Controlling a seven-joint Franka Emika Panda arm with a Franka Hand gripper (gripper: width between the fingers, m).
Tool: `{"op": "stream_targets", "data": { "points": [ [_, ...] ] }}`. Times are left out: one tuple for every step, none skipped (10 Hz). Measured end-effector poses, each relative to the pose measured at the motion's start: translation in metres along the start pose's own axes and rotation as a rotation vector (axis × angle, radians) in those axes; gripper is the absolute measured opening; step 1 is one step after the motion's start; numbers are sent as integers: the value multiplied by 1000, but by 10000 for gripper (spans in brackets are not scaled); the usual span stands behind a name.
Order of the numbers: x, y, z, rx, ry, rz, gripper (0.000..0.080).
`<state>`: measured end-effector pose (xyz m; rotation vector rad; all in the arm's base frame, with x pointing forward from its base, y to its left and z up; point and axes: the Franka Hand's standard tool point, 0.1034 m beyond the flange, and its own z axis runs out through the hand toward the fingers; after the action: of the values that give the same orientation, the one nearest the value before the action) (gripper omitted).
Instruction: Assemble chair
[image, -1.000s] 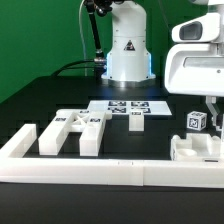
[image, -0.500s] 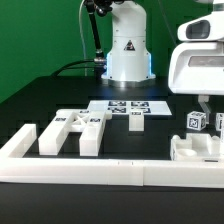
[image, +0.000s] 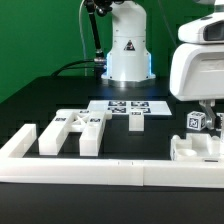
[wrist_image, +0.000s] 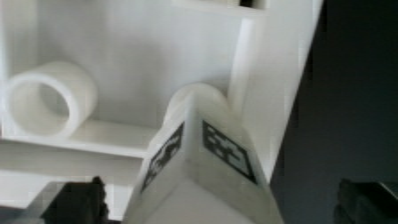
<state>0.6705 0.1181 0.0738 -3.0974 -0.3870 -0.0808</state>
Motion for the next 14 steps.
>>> {"op": "stream_targets", "data": {
  "points": [
    [1,0,-1,-12,1,-133,649],
    [1,0,-1,-18,3,-220,649],
    [1,-1,-1,-22,2,-284,649],
    [2,0,-1,-32,3,-388,649],
    [2,2,-1,-33,1,-490,649],
    [2,3,-1,-33,0,-520,649],
    [2,5,-1,-38,-3,-614,649],
    [2,5,-1,-38,-4,-616,562],
    [1,5,-1,-37,-4,-614,425],
    [1,5,0,-37,-5,-614,425],
    [1,5,0,-37,-5,-608,289],
    [1,5,0,-37,-5,-584,289],
    [1,6,0,-36,-4,-567,289],
    [1,6,0,-32,-1,-436,289]
  ]
}}
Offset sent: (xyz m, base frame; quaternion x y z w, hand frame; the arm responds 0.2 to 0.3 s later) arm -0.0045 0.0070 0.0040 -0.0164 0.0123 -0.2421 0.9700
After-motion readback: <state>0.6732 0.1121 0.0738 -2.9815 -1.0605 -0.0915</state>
